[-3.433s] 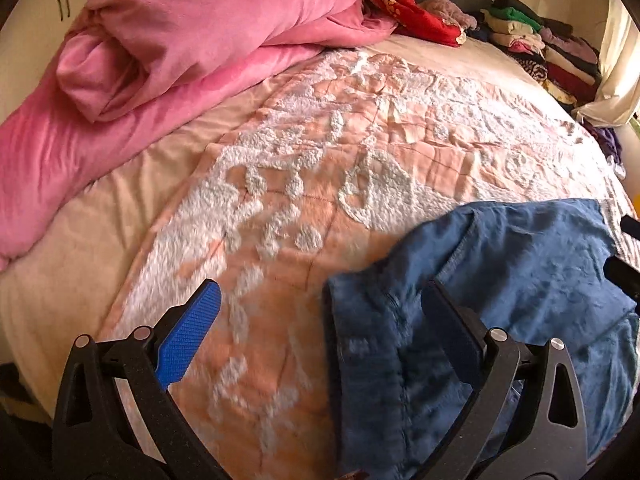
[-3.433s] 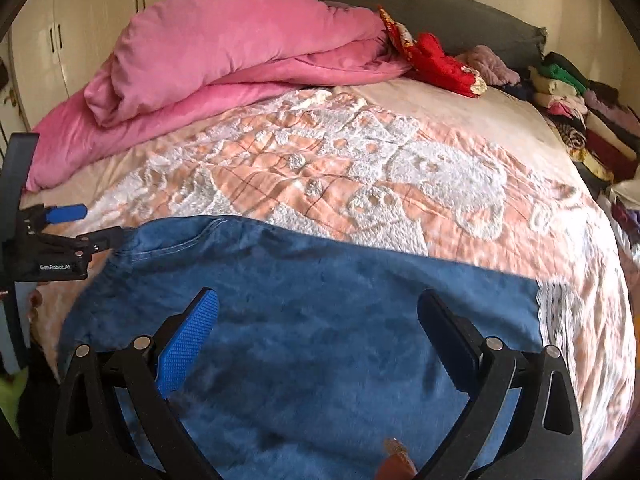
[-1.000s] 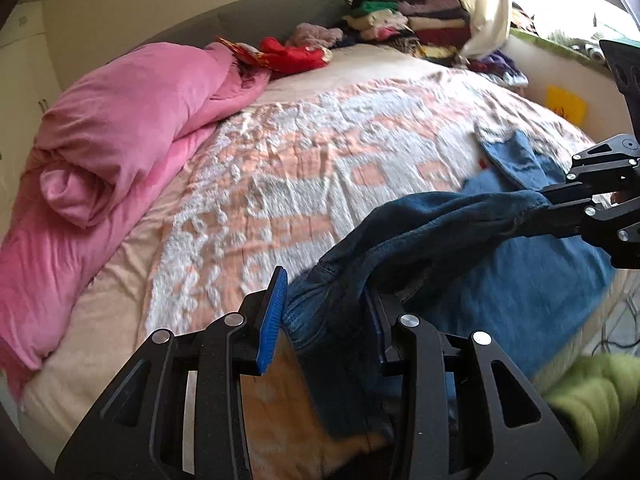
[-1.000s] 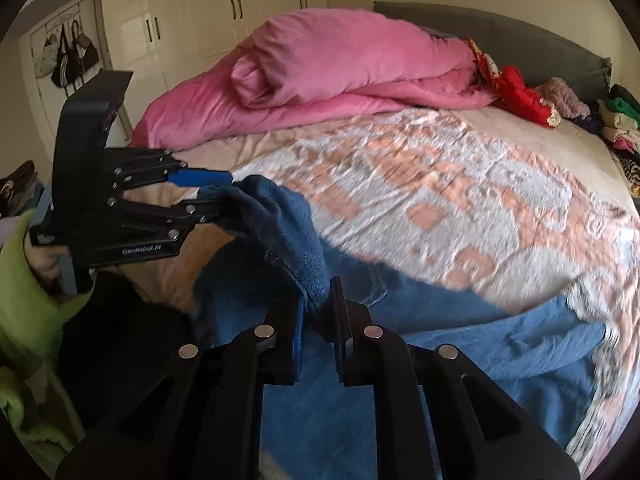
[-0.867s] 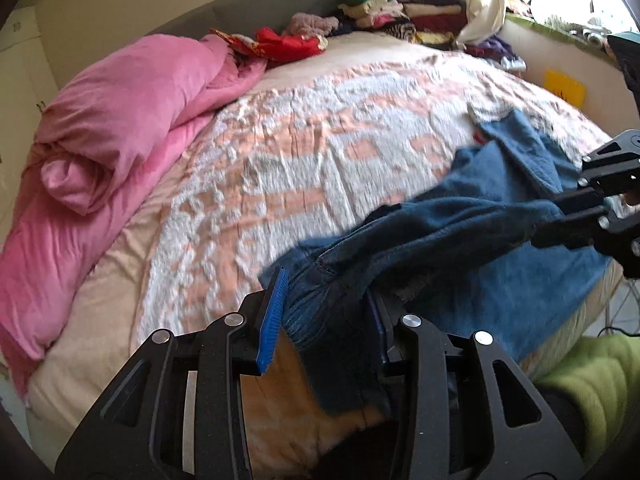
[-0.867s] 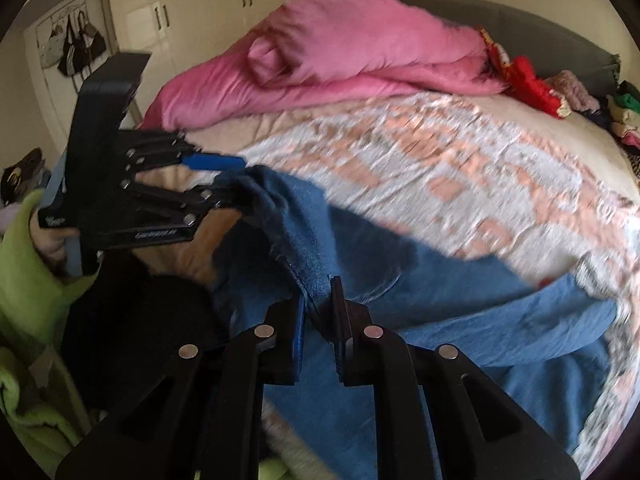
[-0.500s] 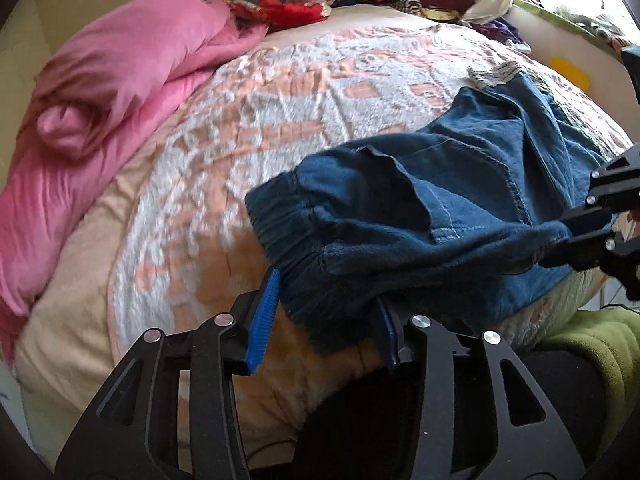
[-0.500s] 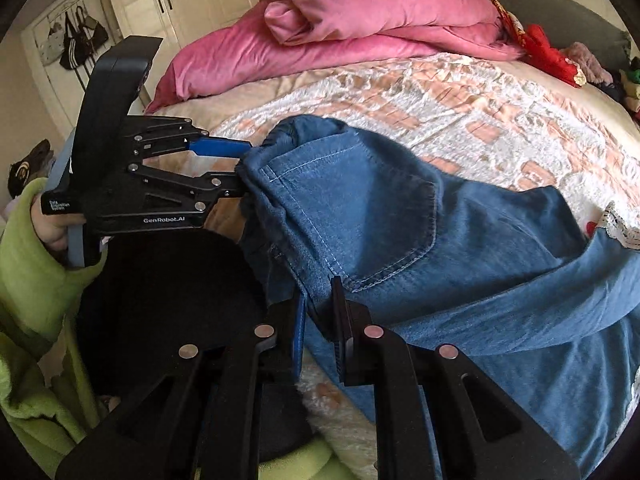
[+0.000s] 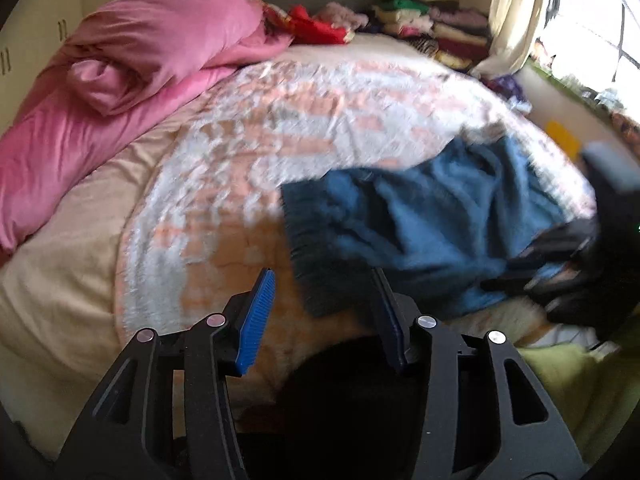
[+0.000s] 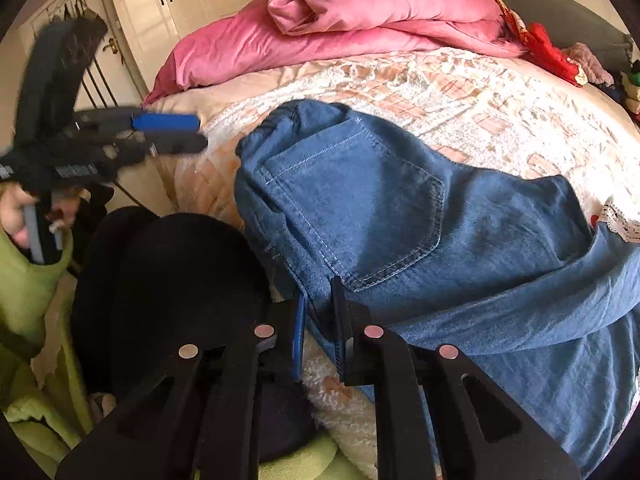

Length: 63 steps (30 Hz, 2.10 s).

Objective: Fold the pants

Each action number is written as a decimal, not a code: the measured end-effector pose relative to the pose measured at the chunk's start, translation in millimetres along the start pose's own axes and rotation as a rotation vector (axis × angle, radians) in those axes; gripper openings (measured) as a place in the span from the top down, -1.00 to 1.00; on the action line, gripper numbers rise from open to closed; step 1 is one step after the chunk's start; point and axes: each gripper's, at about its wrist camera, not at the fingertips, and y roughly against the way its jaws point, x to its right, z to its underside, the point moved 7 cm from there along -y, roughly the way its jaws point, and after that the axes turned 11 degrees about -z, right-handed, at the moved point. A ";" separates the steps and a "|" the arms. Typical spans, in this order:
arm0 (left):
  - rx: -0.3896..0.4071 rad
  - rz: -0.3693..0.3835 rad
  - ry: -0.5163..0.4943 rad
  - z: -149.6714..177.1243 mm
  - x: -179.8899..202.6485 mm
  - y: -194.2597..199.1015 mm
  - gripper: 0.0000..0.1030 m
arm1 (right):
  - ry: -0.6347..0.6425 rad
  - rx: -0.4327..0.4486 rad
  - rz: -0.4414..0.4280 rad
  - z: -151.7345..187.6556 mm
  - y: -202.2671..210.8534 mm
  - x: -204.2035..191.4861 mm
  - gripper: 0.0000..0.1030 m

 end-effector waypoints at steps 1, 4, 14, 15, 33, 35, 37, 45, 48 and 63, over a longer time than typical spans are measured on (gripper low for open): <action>0.001 0.012 -0.003 -4.6 5.5 -0.5 0.24 | -0.001 -0.007 0.000 2.2 -1.8 -0.5 0.77; -0.025 0.029 -0.055 -12.9 31.5 -17.4 0.25 | -0.010 -0.015 -0.004 4.4 -4.5 0.2 0.68; -0.106 -0.067 -0.160 6.7 47.1 -59.6 0.29 | -0.032 0.115 0.039 -13.8 57.6 11.6 0.24; -0.105 -0.067 -0.159 7.1 46.6 -59.1 0.29 | -0.042 0.132 0.046 -17.2 60.3 15.7 0.24; -0.034 -0.033 -0.097 -0.6 44.4 -36.6 0.26 | -0.226 0.064 0.100 -2.0 29.7 55.5 -0.10; -0.016 -0.036 -0.088 -5.5 43.9 -28.6 0.20 | -0.242 0.107 0.113 -4.4 45.9 61.8 -0.16; 0.005 -0.043 -0.083 -11.1 43.7 -19.8 0.08 | -0.255 0.150 0.137 -4.2 63.8 66.4 -0.35; 0.066 -0.022 -0.087 -32.4 59.0 3.8 -0.37 | -0.293 0.308 0.264 -7.9 135.0 98.5 -0.70; 0.081 -0.016 -0.099 -41.4 69.1 7.0 -0.51 | -0.303 0.360 0.307 -10.5 161.0 111.7 -0.77; -0.004 0.153 -0.143 -67.9 145.5 -22.0 -0.57 | -0.363 0.424 0.449 -33.0 226.4 188.2 -0.78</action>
